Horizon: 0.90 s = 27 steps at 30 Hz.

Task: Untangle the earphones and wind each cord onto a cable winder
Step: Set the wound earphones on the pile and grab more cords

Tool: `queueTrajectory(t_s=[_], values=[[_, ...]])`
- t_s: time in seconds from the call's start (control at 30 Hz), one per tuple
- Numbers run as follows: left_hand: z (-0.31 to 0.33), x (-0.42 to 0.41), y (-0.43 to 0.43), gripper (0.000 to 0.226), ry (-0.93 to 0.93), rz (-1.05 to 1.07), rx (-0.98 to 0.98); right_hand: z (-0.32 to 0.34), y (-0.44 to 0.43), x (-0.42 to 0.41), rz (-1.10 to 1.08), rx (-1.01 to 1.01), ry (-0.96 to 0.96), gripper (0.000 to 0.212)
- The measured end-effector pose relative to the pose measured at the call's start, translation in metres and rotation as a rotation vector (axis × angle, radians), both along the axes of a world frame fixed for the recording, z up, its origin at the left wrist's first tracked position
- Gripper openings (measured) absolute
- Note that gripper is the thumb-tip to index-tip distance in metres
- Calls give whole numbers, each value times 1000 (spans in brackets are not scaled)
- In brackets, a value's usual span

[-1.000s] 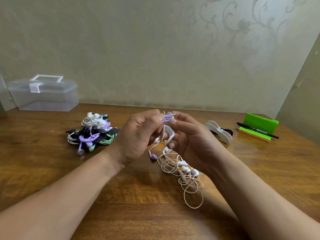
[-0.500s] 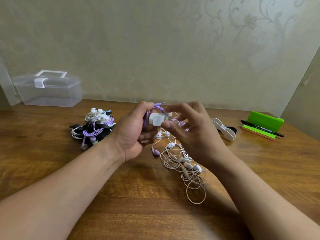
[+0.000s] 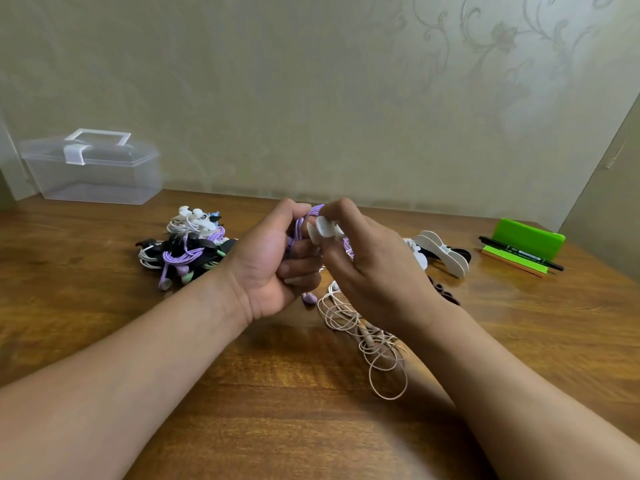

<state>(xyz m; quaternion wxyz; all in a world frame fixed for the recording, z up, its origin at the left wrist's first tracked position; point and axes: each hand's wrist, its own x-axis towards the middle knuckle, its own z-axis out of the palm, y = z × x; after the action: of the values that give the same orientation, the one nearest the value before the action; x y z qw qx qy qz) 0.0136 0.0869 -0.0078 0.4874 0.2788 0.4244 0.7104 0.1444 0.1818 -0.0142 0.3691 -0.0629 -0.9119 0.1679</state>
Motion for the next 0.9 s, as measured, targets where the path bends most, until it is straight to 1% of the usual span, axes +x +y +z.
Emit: queueTrajectory(t_s=[0.07, 0.1, 0.2, 0.33, 0.47, 0.57, 0.67, 0.77, 0.83, 0.9], values=[[-2, 4, 1, 41, 11, -37, -5, -1, -1, -2, -1, -107, 19, 4], [-2, 6, 1, 40, 8, -53, -1, -2, 0, -3, 4, -186, 42, 4], [-2, 6, 1, 37, -12, -69, 24, -1, 2, -3, 101, -449, 100, 12], [3, 3, -1, 38, -6, -81, 29, 2, 8, -1, 211, -570, 98, 28], [6, 4, -4, 37, 60, -93, 14, 3, 6, 1, 282, -755, 81, 21], [6, 5, -4, 38, 101, -61, -1, 4, 2, 0, 282, -829, 101, 20], [3, 9, -1, 39, 192, 29, -33, 5, 0, -3, 238, -887, 146, 23], [1, 15, 1, 37, 259, 123, -76, 5, 4, -3, 229, -911, 151, 18], [1, 15, 1, 33, 303, 161, -76, 4, 6, -2, 242, -923, 144, 14], [2, 13, 0, 33, 324, 186, -82, 4, 6, -4, 270, -942, 139, 12]])
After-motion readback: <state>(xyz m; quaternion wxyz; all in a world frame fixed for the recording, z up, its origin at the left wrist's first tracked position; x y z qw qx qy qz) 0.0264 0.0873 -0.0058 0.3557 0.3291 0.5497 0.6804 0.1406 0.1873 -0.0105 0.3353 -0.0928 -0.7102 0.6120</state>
